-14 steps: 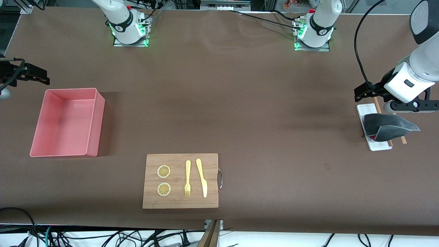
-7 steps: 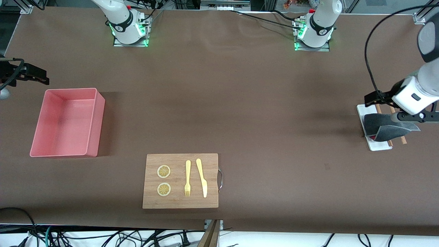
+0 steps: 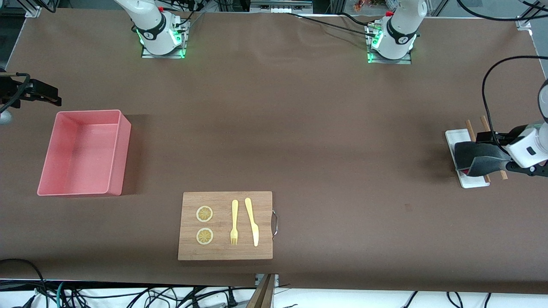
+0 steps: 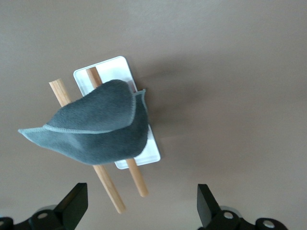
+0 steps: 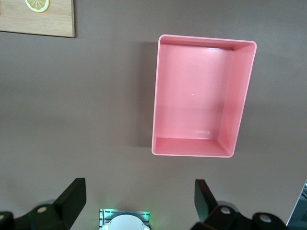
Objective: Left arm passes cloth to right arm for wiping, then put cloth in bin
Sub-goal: 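Lower the left gripper onto the grey cloth and grasp it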
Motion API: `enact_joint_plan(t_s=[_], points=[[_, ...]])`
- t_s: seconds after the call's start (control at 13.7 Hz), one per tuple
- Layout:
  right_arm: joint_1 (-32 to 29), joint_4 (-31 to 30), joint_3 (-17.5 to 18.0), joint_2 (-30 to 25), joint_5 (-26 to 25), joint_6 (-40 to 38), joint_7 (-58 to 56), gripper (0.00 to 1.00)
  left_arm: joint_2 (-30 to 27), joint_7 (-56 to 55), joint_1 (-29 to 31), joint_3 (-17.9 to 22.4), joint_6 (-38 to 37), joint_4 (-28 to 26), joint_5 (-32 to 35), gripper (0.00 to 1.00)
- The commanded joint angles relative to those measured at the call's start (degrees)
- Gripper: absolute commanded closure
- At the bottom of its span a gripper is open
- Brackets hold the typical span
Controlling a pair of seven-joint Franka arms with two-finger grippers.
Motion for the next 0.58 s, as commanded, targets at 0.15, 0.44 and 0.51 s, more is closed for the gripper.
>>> enact_joint_plan(t_s=[0.15, 0.44, 0.51], points=[[-0.3, 0.7, 0.0, 0.1, 0.8, 0.0, -0.3, 0.00, 6.8, 16.9, 2.8, -0.5, -1.4, 5.6, 2.0, 0.00], [-0.3, 0.7, 0.0, 0.2, 0.7, 0.1, -0.1, 0.00, 8.8, 31.9, 4.8, -0.4, -1.2, 5.8, 4.1, 0.00], [-0.3, 0.6, 0.0, 0.2, 0.7, 0.1, -0.1, 0.00, 9.4, 35.1, 4.9, -0.4, -1.1, 6.1, 4.0, 0.00]])
